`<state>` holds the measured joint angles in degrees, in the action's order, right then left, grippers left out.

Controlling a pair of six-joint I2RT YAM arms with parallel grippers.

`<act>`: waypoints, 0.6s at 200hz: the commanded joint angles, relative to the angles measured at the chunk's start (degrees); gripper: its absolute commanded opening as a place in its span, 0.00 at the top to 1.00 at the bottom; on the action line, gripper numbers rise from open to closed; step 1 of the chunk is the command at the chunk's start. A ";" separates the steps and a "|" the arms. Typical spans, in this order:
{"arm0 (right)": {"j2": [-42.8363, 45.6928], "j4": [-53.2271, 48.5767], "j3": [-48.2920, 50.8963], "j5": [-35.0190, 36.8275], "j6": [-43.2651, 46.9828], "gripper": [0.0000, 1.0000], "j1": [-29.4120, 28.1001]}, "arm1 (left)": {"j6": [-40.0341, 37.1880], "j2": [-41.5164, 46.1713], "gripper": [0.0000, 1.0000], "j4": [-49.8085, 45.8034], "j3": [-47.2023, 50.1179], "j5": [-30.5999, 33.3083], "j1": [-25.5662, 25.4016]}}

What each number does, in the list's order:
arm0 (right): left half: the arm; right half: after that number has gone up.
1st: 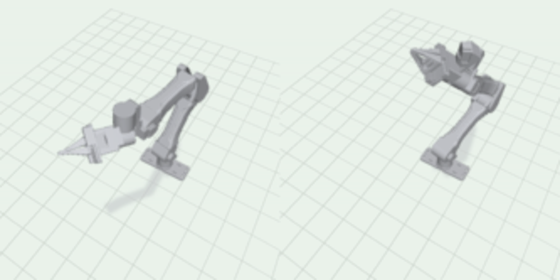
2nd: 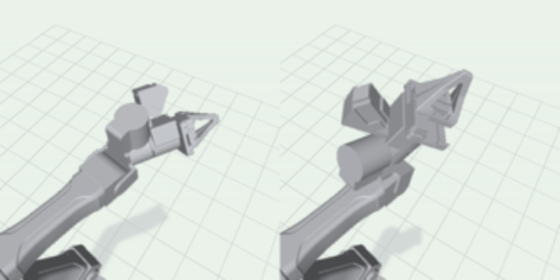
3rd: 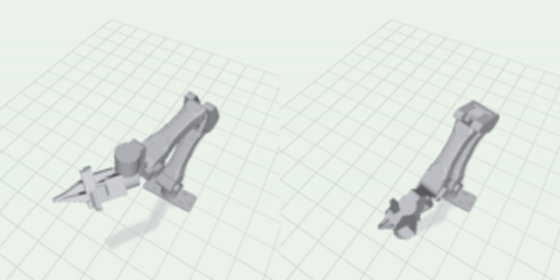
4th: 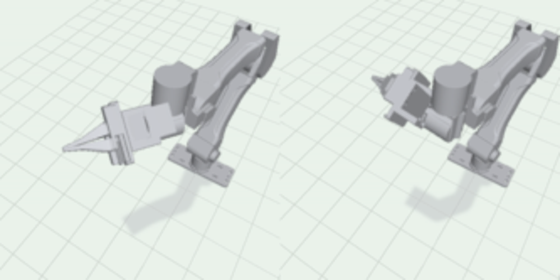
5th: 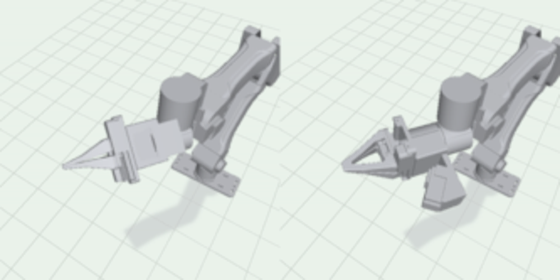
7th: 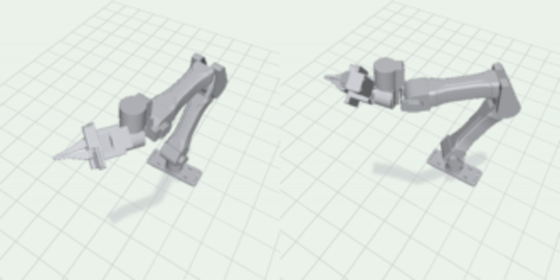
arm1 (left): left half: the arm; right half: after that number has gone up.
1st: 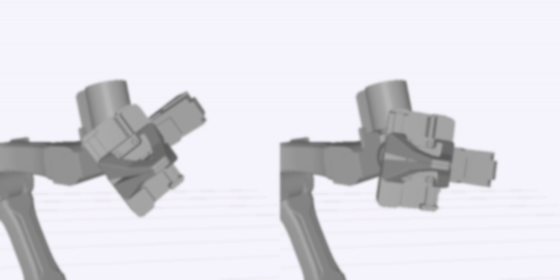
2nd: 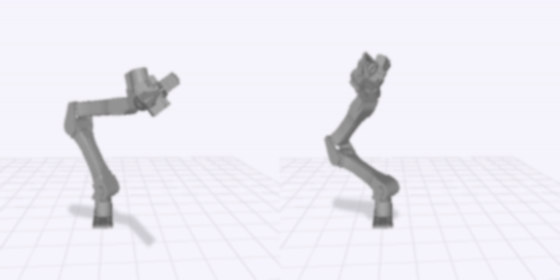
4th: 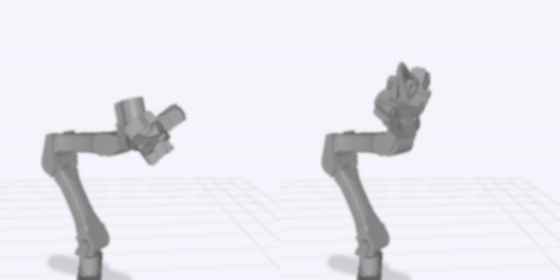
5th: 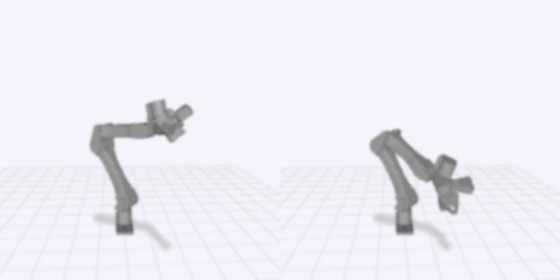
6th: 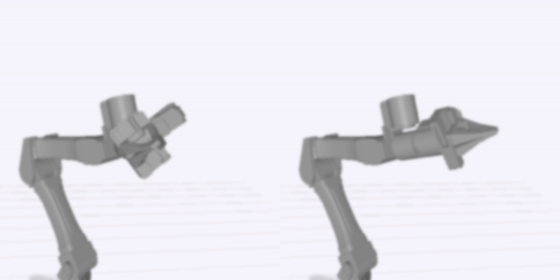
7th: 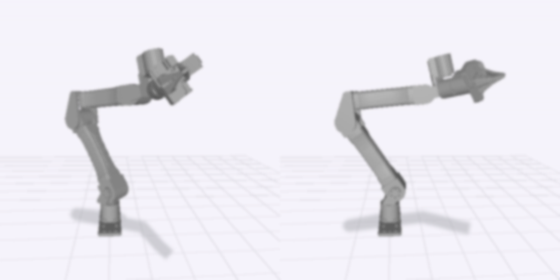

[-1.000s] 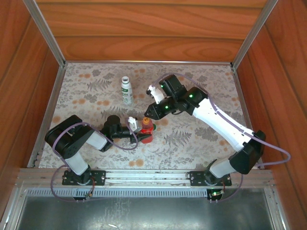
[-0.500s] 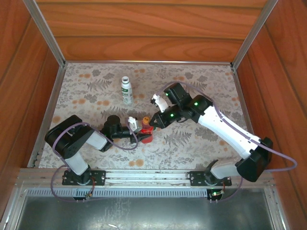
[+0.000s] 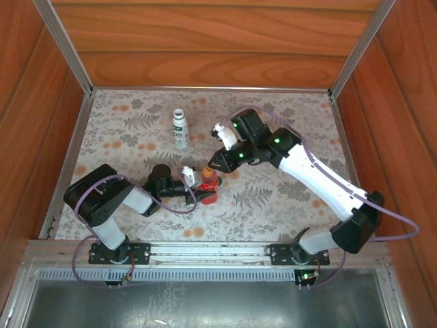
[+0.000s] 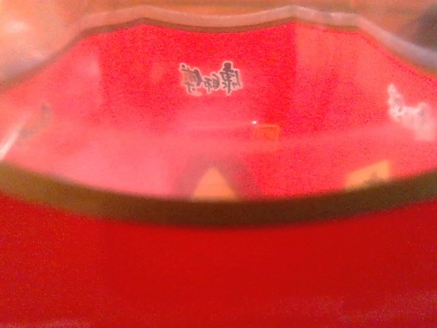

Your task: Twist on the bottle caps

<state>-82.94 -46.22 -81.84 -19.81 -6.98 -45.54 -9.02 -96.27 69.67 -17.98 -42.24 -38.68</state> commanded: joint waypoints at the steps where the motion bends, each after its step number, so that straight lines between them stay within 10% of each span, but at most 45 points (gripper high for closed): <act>1: -3.18 -1.67 -1.94 -1.35 3.08 0.70 0.49 | 0.04 0.79 0.47 -0.52 0.05 -0.02 0.31; 120: 3.93 -4.05 6.23 -12.01 3.65 0.90 0.41 | -0.04 0.28 0.47 -1.03 -0.56 0.77 0.33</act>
<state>-81.67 -49.10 -77.91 -26.61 -3.11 -44.58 -9.30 -96.27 69.45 -18.00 -42.28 -38.68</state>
